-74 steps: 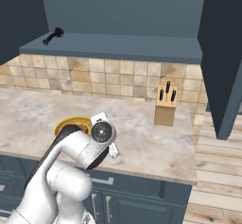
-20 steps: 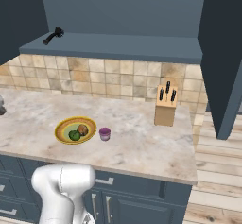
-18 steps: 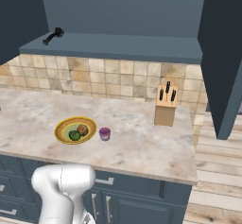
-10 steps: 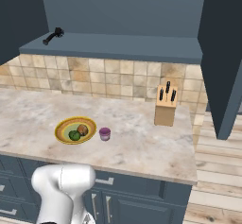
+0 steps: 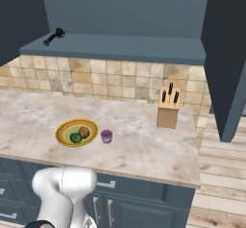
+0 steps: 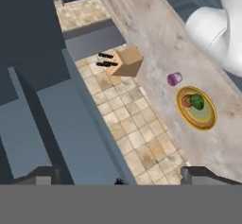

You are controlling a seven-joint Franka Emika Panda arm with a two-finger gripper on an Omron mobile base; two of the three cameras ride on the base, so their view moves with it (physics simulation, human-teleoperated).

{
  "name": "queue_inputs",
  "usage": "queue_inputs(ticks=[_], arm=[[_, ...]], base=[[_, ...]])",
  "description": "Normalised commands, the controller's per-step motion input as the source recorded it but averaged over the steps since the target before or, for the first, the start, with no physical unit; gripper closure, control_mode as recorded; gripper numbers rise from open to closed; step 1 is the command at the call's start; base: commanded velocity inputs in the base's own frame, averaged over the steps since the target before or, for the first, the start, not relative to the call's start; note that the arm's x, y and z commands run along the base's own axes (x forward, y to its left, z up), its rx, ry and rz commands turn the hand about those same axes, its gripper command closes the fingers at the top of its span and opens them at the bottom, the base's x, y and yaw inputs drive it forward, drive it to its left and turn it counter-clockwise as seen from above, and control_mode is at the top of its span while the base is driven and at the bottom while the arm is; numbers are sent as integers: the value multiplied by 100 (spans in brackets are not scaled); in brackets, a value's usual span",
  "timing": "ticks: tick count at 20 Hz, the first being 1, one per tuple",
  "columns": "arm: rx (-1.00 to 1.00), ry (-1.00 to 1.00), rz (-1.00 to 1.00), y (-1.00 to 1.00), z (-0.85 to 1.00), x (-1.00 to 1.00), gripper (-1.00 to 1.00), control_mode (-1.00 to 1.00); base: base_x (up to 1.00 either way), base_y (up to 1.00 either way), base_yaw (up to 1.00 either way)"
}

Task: Pick the avocado and bread from the counter and place them on the plate. Then pick the jam from the cabinet and place it next to the plate. Lastly close the cabinet door.

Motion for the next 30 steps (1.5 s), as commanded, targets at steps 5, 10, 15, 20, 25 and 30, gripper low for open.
queue_inputs(ticks=[5,10,15,20,25,30], arm=[[-11,-13,0,31,8,-9,-100,-100],[-9,-15,0,29,12,-12,-100,-100],[-8,-15,0,26,13,-8,-100,-100],[-5,-11,0,25,5,-1,-100,-100],[0,-6,0,26,0,0,-100,-100],[0,-5,0,26,0,0,-100,-100]], base=[[0,0,0],[0,0,0],[0,0,0],[0,0,0],[0,0,0],[0,0,0]])
